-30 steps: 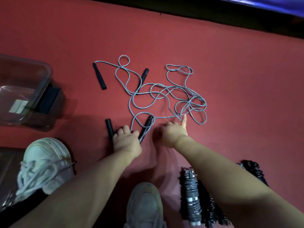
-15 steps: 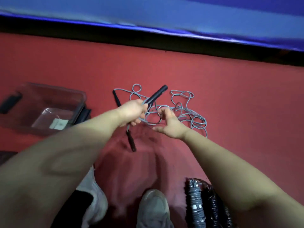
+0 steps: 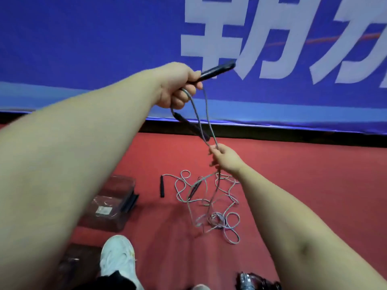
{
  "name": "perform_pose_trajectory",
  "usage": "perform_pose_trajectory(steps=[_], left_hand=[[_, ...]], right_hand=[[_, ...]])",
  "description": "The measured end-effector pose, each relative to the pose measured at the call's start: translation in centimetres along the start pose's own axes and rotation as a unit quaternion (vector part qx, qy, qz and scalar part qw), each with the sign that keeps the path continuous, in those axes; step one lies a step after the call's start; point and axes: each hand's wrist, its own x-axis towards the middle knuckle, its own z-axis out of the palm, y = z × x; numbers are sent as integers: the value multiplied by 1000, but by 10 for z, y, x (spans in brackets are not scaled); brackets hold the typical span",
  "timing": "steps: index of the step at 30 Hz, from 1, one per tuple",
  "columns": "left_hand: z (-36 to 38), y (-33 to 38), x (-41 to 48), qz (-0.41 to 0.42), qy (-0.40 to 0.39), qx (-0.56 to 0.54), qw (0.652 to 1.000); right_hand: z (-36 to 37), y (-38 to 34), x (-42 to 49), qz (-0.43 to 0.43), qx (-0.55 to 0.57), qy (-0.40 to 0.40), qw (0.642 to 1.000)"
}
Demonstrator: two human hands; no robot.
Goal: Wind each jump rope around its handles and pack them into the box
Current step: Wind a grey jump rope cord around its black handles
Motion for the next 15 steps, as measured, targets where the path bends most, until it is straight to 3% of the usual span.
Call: perform_pose_trajectory(steps=[1, 6, 9, 11, 13, 15], left_hand=[[-10, -7, -2, -16, 28, -20, 999], [-56, -55, -15, -78, 87, -64, 991], [-74, -79, -20, -98, 74, -115, 986], [-80, -92, -23, -112, 61, -155, 980], [-78, -107, -23, -146, 60, -116, 981], [-71, -128, -19, -215, 62, -1, 975]], right_hand=[[-14, 3, 0, 17, -3, 25, 1000], [-78, -9, 2, -22, -244, 101, 964], [-106, -13, 5, 31, -224, 155, 962], [-114, -9, 4, 102, -154, 117, 976], [-112, -16, 3, 106, -117, 93, 983], [-107, -37, 5, 62, -105, 77, 990]])
